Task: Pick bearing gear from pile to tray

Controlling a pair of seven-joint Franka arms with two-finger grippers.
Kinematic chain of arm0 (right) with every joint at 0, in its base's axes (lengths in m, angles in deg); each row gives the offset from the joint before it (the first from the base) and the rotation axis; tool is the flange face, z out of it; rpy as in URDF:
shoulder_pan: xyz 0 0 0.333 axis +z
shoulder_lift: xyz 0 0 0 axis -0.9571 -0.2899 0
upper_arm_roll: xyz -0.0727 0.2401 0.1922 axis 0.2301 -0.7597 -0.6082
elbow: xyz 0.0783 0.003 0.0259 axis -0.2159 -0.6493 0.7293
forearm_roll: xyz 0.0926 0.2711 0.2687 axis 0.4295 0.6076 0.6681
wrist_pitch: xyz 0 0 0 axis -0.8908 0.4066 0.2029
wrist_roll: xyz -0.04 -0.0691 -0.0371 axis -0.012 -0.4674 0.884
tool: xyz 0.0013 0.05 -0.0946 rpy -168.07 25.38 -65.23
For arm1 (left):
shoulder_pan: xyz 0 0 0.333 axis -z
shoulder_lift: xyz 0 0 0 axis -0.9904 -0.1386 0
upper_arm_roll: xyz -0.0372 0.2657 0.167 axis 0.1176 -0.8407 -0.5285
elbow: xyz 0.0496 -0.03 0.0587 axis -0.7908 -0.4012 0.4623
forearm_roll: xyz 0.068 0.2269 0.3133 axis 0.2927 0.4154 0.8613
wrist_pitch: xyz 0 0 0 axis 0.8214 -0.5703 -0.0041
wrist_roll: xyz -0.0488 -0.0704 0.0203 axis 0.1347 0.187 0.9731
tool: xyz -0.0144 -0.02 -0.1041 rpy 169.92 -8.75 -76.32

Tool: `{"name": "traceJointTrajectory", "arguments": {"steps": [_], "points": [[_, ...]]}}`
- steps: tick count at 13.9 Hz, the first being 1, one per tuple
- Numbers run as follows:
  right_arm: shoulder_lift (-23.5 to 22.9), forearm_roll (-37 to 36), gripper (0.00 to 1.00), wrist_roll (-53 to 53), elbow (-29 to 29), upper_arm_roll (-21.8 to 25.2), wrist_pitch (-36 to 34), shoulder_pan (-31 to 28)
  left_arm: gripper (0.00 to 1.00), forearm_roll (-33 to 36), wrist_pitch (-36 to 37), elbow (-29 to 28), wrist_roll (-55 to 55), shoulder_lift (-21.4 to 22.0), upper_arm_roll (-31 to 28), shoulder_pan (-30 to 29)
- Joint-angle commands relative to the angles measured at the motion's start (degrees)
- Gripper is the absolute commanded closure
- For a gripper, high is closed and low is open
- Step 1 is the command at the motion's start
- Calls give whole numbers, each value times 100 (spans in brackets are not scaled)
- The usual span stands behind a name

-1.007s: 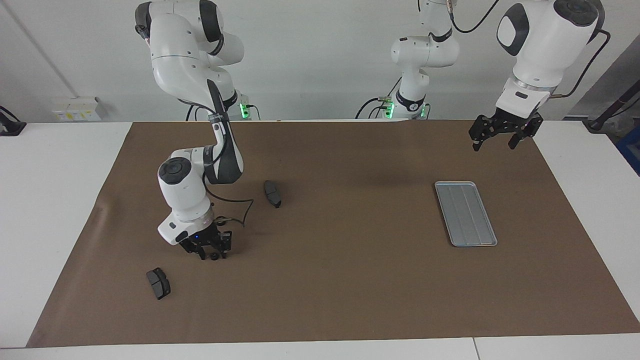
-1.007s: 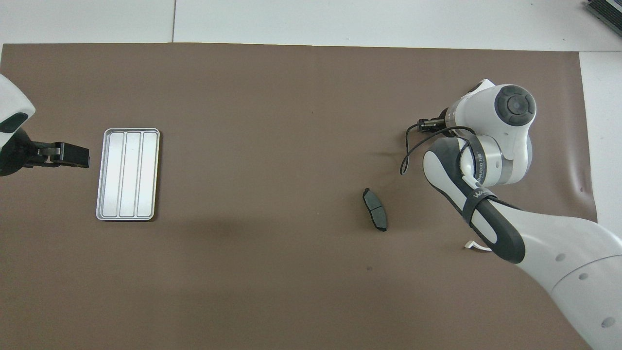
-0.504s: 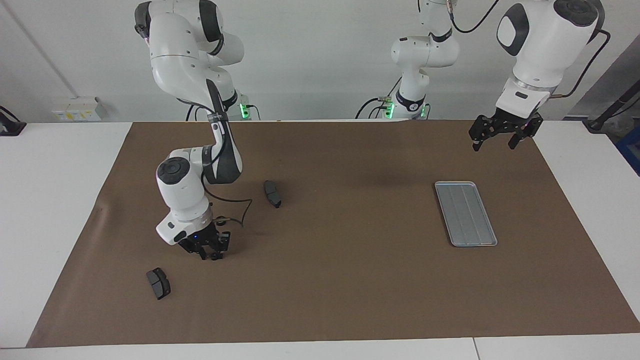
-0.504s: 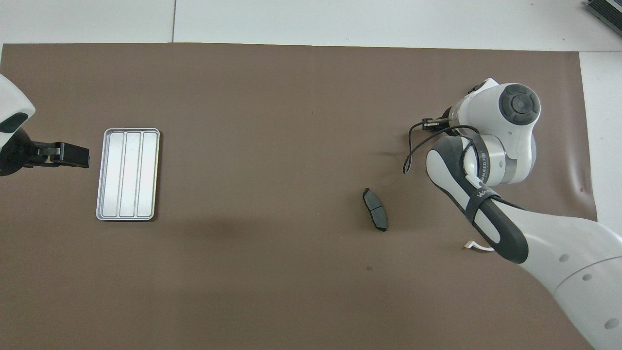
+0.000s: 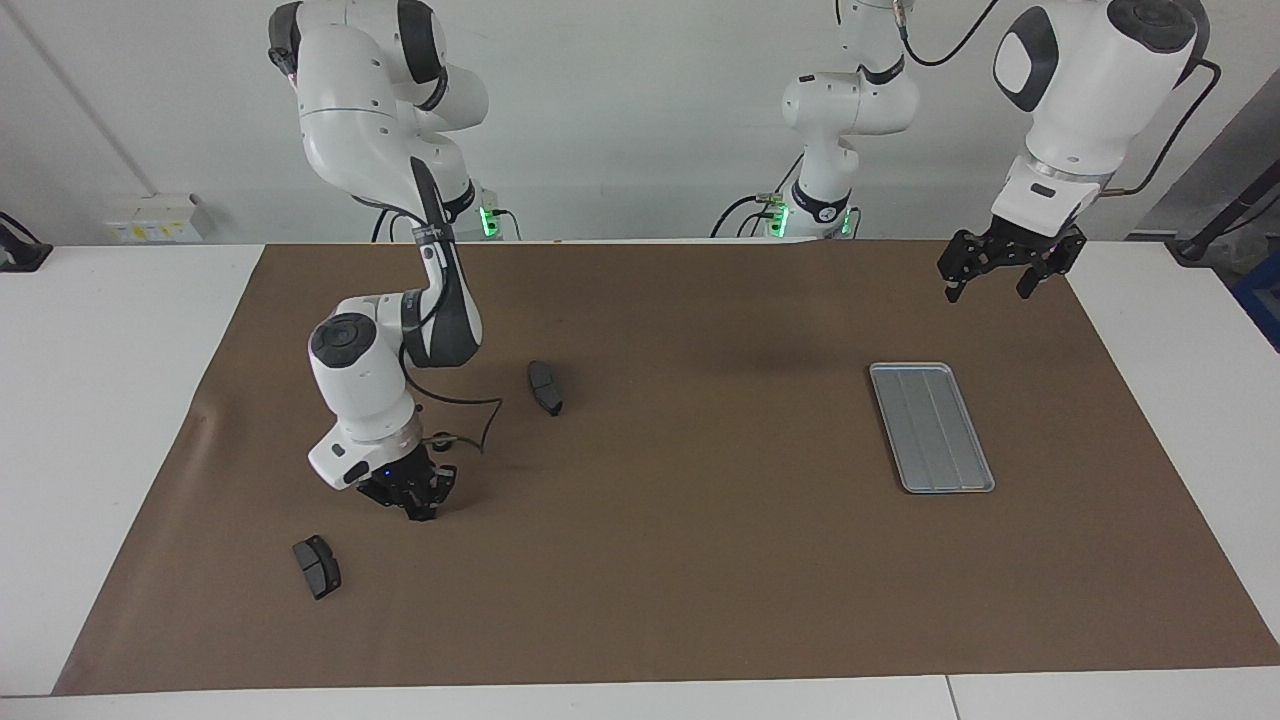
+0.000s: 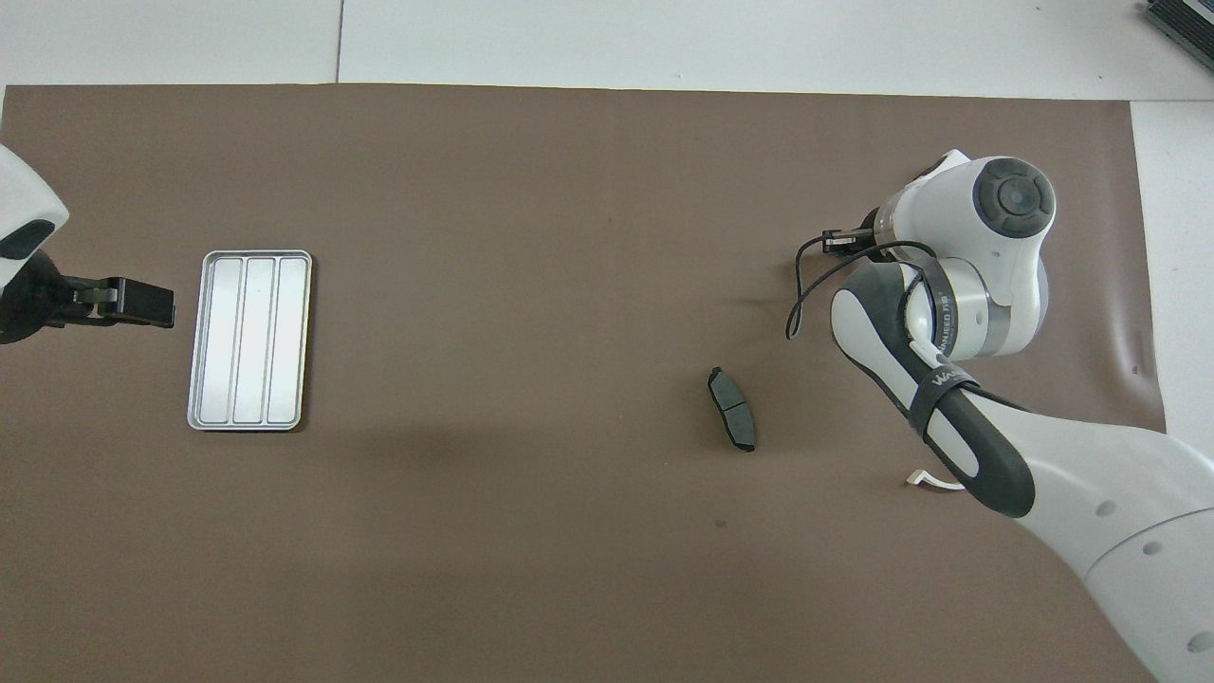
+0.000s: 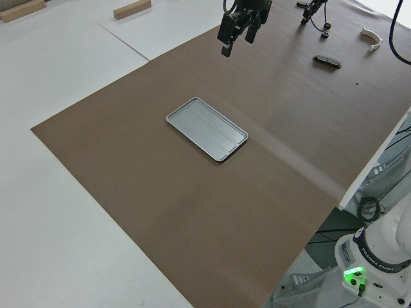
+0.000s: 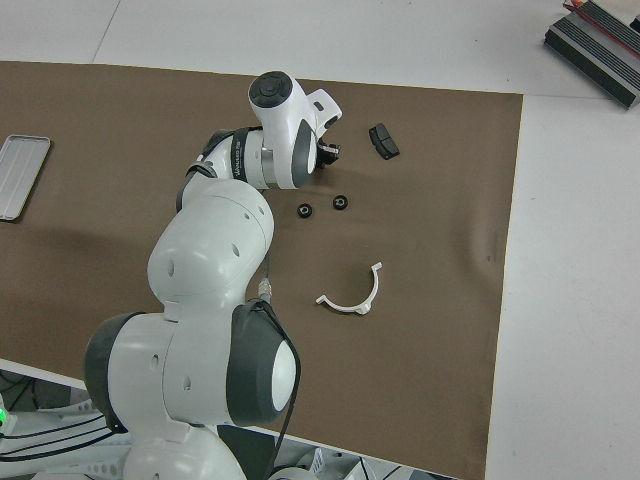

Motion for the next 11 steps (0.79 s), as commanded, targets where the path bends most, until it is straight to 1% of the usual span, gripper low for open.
{"name": "traceJointTrajectory", "arguments": {"steps": [1,3,4,6,8,10,11], "points": [[572,66,100,-614,-19,-41,-640,219,0,-40,-99,-217,-97,189,-2,-30],[670,101,100,-1298,165,-41,-992,632,0,-40,-99,-217,-97,189,-2,-30],[662,110,100,-1737,253,-41,-1028,860,0,-40,-91,-217,-88,189,-2,-30],[653,119,100,-2398,289,-50,-897,1212,0,-32,-91,-217,-97,189,-2,-30],[635,136,100,-2925,289,-225,-687,1442,0,-32,-91,-217,-88,189,-2,-30],[583,136,100,-3646,289,-532,-354,1600,0,-40,-91,-217,-97,189,-2,-30],[548,128,100,-3980,297,-577,-221,1775,0,-40,-91,-217,-97,189,-2,-30]]}}
